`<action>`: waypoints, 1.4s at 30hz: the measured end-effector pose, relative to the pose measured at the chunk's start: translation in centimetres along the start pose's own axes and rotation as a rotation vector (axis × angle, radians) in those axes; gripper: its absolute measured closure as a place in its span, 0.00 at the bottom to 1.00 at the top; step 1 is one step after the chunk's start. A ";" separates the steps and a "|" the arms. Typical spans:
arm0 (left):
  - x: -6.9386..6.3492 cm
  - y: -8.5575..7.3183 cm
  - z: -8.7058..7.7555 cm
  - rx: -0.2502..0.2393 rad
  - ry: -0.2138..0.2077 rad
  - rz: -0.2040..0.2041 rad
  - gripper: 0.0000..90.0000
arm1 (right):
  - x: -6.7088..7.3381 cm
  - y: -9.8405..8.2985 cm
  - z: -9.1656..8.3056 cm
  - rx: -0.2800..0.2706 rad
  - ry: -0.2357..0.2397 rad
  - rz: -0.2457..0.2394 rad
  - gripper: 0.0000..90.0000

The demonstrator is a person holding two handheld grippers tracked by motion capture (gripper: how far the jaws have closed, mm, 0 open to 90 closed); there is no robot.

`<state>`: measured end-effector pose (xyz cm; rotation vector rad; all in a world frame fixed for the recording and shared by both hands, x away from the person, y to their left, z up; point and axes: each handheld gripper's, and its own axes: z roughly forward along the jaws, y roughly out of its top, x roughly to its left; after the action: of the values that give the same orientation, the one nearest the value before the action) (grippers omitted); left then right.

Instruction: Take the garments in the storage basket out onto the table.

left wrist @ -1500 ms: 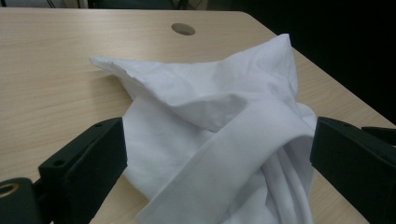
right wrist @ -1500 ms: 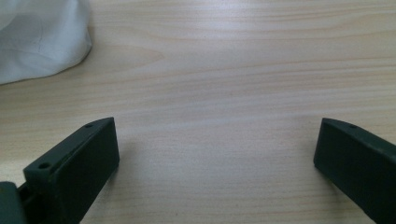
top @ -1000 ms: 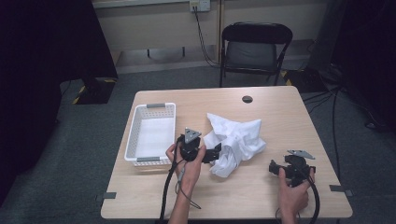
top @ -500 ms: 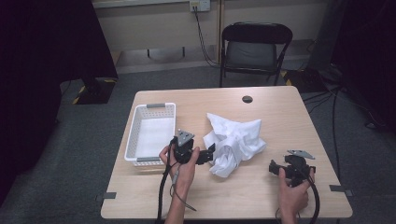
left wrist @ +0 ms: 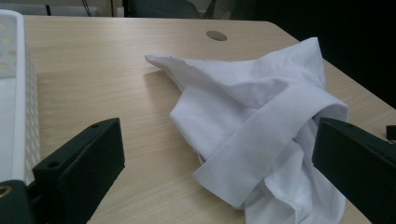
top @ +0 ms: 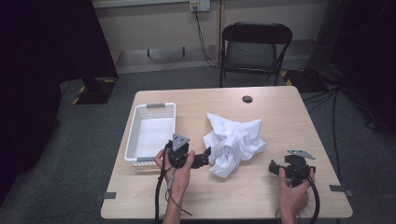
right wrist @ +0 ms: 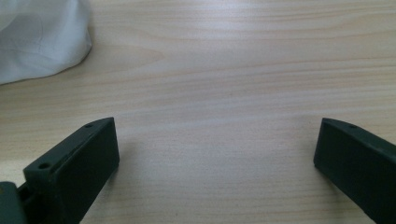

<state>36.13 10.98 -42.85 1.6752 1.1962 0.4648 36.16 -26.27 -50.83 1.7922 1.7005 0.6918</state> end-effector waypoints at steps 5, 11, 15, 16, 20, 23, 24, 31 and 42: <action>0.3 -0.5 -0.4 -0.001 0.012 -0.008 0.02 | 0.0 0.0 0.0 0.000 0.000 0.000 0.00; 0.5 -1.2 -0.9 0.004 0.054 0.002 0.01 | 0.0 0.0 0.0 0.000 0.000 0.000 0.00; 0.9 -1.6 -1.1 0.010 0.056 -0.008 0.01 | 0.0 0.0 0.0 0.000 0.000 0.000 0.00; 1.1 -1.7 -1.2 0.010 0.058 -0.010 0.01 | 0.0 0.0 0.0 0.000 0.000 0.000 0.00; 1.5 -2.0 -1.6 0.003 0.070 -0.017 0.01 | 0.0 0.0 0.0 0.000 0.000 0.000 0.00; 1.9 -2.2 -2.1 0.004 0.081 -0.020 0.00 | 0.0 0.0 0.0 0.000 0.000 0.000 0.00; 2.0 -2.2 -2.2 0.003 0.085 -0.022 0.00 | 0.0 0.0 0.0 0.000 0.000 0.000 0.00; 2.7 -2.9 -2.9 0.012 0.106 -0.033 0.00 | 0.0 0.0 0.0 0.000 0.000 0.000 0.00; 3.7 -4.2 -4.1 0.020 0.160 -0.064 0.00 | 0.0 0.0 0.0 0.000 0.000 0.000 0.00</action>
<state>32.66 16.33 -45.52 1.6355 1.3702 0.5569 36.16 -26.27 -50.83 1.7920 1.7003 0.6919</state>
